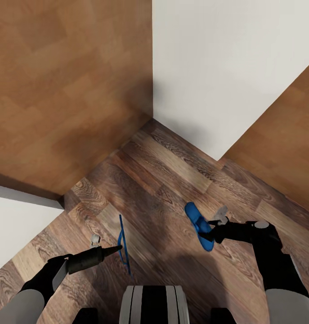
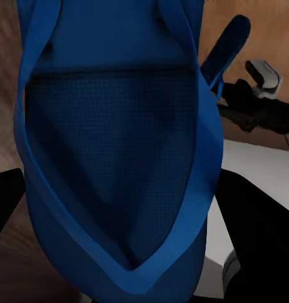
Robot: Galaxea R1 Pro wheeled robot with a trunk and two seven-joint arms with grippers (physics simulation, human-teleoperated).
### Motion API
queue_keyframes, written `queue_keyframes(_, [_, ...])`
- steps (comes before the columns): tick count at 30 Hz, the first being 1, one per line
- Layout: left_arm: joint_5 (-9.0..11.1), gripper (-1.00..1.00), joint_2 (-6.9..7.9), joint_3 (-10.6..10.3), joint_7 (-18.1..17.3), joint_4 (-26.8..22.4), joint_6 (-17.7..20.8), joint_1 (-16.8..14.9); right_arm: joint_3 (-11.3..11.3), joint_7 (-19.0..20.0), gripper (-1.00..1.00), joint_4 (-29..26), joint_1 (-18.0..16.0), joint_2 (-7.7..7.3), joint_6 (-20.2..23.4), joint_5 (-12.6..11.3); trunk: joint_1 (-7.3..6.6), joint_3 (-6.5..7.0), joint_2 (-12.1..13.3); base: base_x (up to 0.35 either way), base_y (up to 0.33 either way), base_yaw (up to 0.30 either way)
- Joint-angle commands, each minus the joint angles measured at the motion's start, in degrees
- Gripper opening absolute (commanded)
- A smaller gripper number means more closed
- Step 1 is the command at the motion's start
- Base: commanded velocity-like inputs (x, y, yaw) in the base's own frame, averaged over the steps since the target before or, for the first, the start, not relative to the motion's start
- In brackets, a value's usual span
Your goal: In the bedroom, move the book from the bed onto either nightstand, and place the two sandals side by side next to the bed.
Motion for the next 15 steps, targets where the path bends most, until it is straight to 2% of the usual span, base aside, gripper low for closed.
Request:
queue_keyframes(1, [0.1, -1.00, 0.01, 0.0, -0.2, 0.0, 0.6, 0.0, -0.2, 0.5, -1.00, -0.1, 0.0, -0.80, 0.6, -2.6, -0.03, 0.20, 0.0, 0.000, 0.000, 0.000])
queue_keyframes(2, [0.1, -1.00, 0.01, 0.0, -0.2, 0.0, 0.6, 0.0, -0.3, 1.0, -1.00, 0.0, 0.0, -2.11, 0.6, -6.8, -0.06, 0.42, 0.0, 0.000, 0.000, 0.000])
queue_keyframes(3, [0.1, -1.00, 0.02, 0.0, -0.2, 0.0, 0.6, 0.0, -0.4, 1.8, -1.00, 0.1, 0.0, -3.10, 0.6, -9.5, -0.08, 0.64, 0.0, 0.000, 0.000, 0.000])
queue_keyframes(4, [0.1, -1.00, 0.02, 0.0, -0.2, 0.0, 0.6, 0.0, -0.5, 3.4, -1.00, 0.5, 0.0, -4.70, 0.6, -13.5, -0.11, 0.86, 0.0, 0.000, 0.000, 0.000])
queue_keyframes(5, [0.1, -1.00, 0.00, 0.0, -0.2, 0.0, 0.6, 0.0, -0.5, 4.0, -1.00, 0.6, 0.0, -5.23, 0.6, -14.7, -0.13, 1.08, 0.1, 0.000, 0.000, 0.000])
queue_keyframes(7, [0.1, -1.00, -0.04, 0.0, -0.2, 0.0, 0.6, 0.0, -1.0, 5.8, -1.00, 1.9, 0.0, -6.77, 0.6, -19.4, -0.18, 1.53, 0.1, 0.000, 0.000, 0.000])
queue_keyframes(9, [0.1, -1.00, -0.06, 0.0, -0.2, -0.1, 0.6, 0.0, -1.4, 6.6, -1.00, 3.2, 0.1, -7.46, 0.6, -23.5, -0.24, 1.97, 0.1, 0.000, 0.000, 0.000])
queue_keyframes(13, [0.1, -1.00, -0.07, 0.0, -0.2, -0.1, 0.6, 0.0, -2.1, 7.1, -1.00, 4.1, 0.3, -7.93, 0.5, -32.0, -0.34, 2.85, 0.2, 0.000, 0.000, 0.000])
queue_keyframes(14, [0.1, -1.00, -0.07, 0.0, -0.2, -0.1, 0.6, 0.0, -3.1, 7.1, -1.00, 4.6, 0.4, -7.99, 0.5, -36.2, -0.36, 3.08, 0.2, 0.000, 0.000, 0.000])
queue_keyframes(15, [0.1, -1.00, -0.07, 0.0, -0.2, -0.1, 0.6, 0.0, -3.6, 7.2, -1.00, 5.1, 0.5, -8.01, 0.5, -37.7, -0.39, 3.30, 0.2, 0.000, 0.000, 0.000])
